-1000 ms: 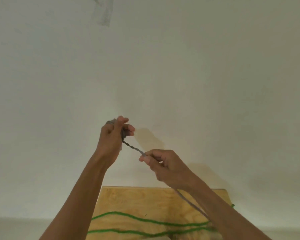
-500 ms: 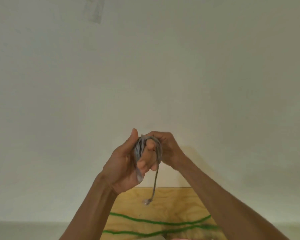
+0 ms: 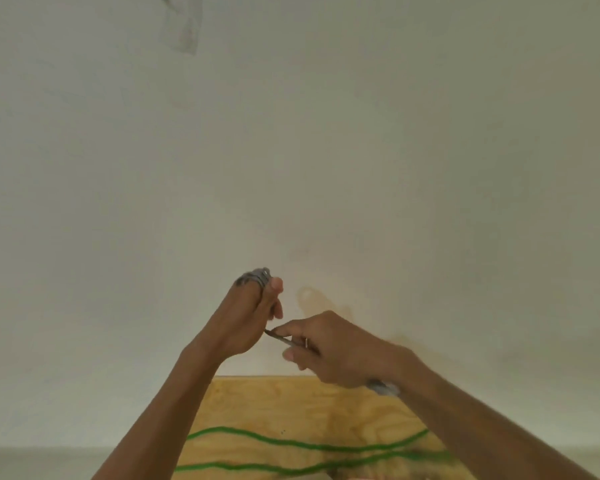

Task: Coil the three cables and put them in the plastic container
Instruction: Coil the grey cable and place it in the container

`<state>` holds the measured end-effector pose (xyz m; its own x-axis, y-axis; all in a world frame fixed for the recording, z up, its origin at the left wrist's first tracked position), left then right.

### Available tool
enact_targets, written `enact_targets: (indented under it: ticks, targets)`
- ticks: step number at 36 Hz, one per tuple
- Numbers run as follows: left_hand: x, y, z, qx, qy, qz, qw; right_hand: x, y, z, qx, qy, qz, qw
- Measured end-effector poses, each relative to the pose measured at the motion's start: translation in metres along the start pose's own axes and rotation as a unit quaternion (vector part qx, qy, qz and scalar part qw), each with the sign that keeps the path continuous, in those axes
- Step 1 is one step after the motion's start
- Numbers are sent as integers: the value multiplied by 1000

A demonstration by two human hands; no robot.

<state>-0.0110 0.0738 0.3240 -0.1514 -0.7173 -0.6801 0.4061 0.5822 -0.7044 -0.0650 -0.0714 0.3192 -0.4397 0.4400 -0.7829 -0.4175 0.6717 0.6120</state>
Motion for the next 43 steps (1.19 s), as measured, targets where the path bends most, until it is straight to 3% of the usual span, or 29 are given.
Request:
enact_targets:
  ticks: [4, 6, 8, 10, 13, 16, 17, 19, 21, 22, 26, 30, 32, 36, 43]
  targets:
    - [17, 7, -8, -34, 74, 34, 996, -21, -2, 4, -11, 39, -247, 968]
    - [26, 7, -12, -48, 114, 53, 991, -31, 2, 8, -62, 16, -347, 936]
    - [33, 7, -18, -71, 145, -2, 987, -41, 6, 10, -151, -44, -416, 896]
    - [33, 6, -21, -94, 164, -78, 979, -49, 2, 10, -227, -118, -449, 856]
    - [29, 0, -21, -112, 190, -134, 966, -57, -9, 18, -271, -191, -483, 810]
    - [27, -9, -23, -117, 214, -208, 947, -61, -14, 30, -287, -218, -475, 802]
    - [27, -12, -24, -115, 216, -245, 938, -64, -16, 33, -282, -227, -455, 813]
    - [28, -16, -26, -108, 206, -335, 913, -67, -18, 38, -247, -234, -329, 881]
    - [26, -19, -25, -91, 188, -434, 876, -64, -19, 38, -175, -197, -83, 961]
    - [25, -21, -24, -76, 182, -476, 857, -57, -23, 38, -143, -171, 47, 974]
    - [19, -26, -20, -41, 151, -571, 806, -30, -18, 33, -102, -150, 288, 940]
    - [11, -30, -14, -28, 124, -608, 784, -12, -6, 31, -98, -148, 490, 853]
    - [8, -30, -12, -31, 120, -606, 786, -9, 0, 29, -121, -142, 522, 832]
    - [8, -25, -9, -40, 121, -596, 793, -12, 6, 29, -131, -161, 444, 872]
    - [10, -18, -7, -85, 21, -492, 866, -11, 1, 29, -111, -178, 398, 893]
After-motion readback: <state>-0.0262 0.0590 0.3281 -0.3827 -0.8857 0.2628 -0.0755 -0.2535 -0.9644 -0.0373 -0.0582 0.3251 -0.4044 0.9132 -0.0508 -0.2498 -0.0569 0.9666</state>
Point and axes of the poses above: each hand's wrist, its own z-axis towards the middle knuckle, its own x-axis out of the palm, y = z × x, the point moved 4 cm from there along z, towards the middle knuckle, and after that the axes turned 4 degrees about y, right-handed, at the moved point
